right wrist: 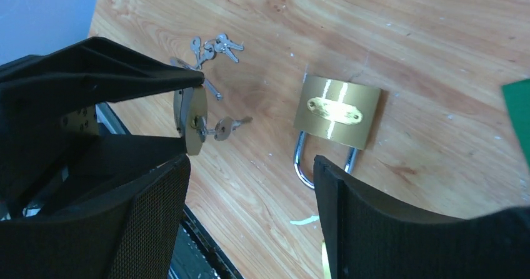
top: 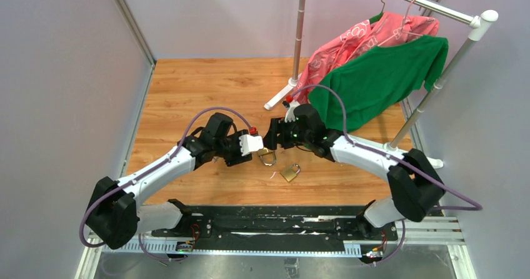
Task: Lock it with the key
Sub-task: Pick up the lock from the center of the board.
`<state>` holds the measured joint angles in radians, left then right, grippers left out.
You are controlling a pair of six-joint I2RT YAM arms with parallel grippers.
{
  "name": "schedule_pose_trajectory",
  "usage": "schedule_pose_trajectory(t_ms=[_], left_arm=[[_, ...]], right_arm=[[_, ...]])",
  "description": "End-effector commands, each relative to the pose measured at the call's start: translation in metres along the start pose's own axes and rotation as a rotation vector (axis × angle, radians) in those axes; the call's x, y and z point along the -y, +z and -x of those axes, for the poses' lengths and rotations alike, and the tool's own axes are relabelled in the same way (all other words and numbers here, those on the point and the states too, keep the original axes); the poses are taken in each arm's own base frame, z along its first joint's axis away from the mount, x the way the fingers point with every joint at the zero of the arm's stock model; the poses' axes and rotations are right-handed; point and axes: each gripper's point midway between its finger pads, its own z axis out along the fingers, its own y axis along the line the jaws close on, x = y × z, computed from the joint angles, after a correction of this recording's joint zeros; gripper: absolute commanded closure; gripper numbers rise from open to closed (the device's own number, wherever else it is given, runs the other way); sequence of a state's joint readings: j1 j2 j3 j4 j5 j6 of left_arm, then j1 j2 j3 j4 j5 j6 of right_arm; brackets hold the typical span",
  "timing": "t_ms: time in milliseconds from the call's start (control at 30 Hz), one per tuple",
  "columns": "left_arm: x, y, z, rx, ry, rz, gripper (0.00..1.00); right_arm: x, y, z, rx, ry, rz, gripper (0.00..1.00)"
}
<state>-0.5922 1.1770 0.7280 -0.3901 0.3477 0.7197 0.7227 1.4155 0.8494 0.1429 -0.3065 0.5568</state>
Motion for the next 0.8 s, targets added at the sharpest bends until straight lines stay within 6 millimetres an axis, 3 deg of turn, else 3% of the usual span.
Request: schedule_pose_trajectory(t_ms=[0, 300, 533, 667, 767], left_arm=[[-0.023, 0.002, 0.039, 0.134, 0.107, 0.075, 1.0], [-0.027, 0.002, 0.046, 0.153, 0.118, 0.087, 1.0], [-0.032, 0.001, 0.049, 0.158, 0.123, 0.108, 1.0], [-0.036, 0.001, 0.049, 0.149, 0.136, 0.131, 1.0], [-0.041, 0.0, 0.051, 0.157, 0.138, 0.153, 1.0]], right_arm=[[-0.042, 0.016, 0.014, 0.006, 0.028, 0.154, 0.25], [-0.05, 0.054, -0.004, -0.087, 0.104, 0.236, 0.34], [-0.066, 0.062, -0.012, -0.141, 0.106, 0.294, 0.36], [-0.067, 0.064, -0.018, -0.167, 0.128, 0.307, 0.48], [-0.07, 0.063, -0.018, -0.183, 0.125, 0.317, 0.47]])
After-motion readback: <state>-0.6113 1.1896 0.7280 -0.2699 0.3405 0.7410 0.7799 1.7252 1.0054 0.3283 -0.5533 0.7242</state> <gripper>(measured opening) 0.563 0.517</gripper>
